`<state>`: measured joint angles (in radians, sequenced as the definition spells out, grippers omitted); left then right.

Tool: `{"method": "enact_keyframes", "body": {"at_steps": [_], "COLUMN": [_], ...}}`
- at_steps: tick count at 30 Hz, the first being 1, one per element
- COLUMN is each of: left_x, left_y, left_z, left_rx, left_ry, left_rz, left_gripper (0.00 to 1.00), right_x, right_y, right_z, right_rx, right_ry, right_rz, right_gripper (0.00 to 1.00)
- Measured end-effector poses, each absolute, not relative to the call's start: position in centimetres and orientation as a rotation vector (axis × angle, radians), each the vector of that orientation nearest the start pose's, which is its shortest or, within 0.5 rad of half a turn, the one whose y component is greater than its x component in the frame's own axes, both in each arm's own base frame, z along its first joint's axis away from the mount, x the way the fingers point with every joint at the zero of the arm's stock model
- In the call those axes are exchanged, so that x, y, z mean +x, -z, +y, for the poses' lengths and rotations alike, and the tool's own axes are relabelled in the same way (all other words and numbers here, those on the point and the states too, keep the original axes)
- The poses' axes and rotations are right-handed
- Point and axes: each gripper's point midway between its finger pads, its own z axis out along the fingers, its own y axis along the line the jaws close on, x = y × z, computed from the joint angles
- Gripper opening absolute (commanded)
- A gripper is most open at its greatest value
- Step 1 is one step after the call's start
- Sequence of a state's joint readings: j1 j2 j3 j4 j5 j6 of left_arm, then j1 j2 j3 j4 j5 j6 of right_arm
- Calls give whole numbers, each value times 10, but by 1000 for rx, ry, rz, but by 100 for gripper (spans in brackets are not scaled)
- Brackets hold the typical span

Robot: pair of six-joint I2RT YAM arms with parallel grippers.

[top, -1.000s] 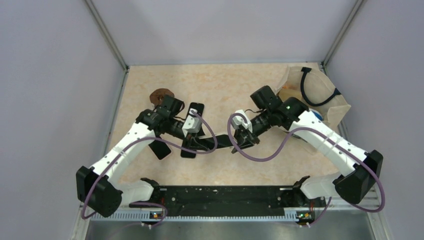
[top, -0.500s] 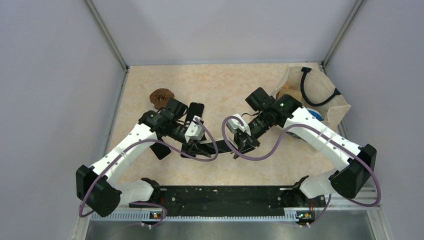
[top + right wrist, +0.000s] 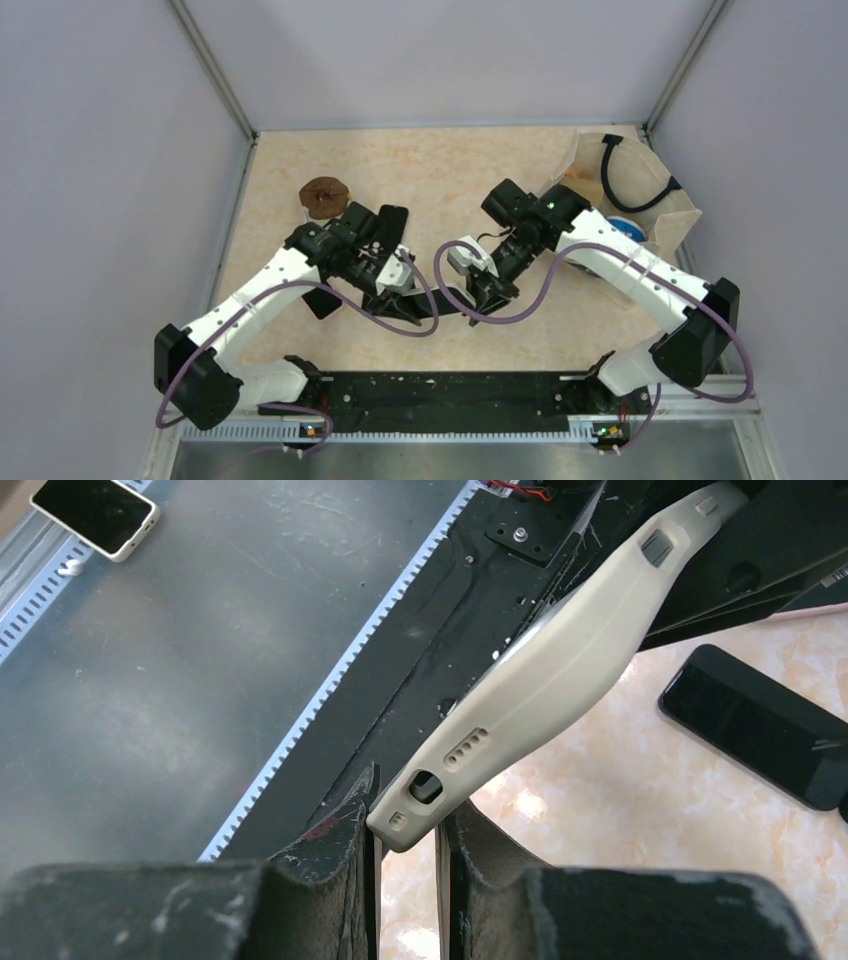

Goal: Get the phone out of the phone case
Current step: Remove the phone case from the phone.

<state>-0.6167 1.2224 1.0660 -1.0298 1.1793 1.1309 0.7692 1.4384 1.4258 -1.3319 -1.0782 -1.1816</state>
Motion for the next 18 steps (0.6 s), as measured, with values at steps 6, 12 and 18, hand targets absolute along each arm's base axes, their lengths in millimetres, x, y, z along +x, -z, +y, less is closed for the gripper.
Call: {"method": "enact_keyframes", "body": {"at_steps": [6, 12, 18], "left_x": [100, 91, 83], "left_y": [-209, -207, -204], "left_z": [-252, -258, -261], "left_rx": [1881, 1953, 1985], "left_ry": [1280, 1256, 1272], "left_rz": [1170, 1057, 1053], "left_gripper": [0, 0, 0], "right_x": [86, 93, 108], "right_y": [-240, -249, -255], "right_z": [278, 289, 304], "right_rx": [-2090, -2063, -2033], "right_ry": [-1357, -1353, -1302], "right_rz": [1193, 1119, 1063], "right_gripper": [0, 0, 0]}}
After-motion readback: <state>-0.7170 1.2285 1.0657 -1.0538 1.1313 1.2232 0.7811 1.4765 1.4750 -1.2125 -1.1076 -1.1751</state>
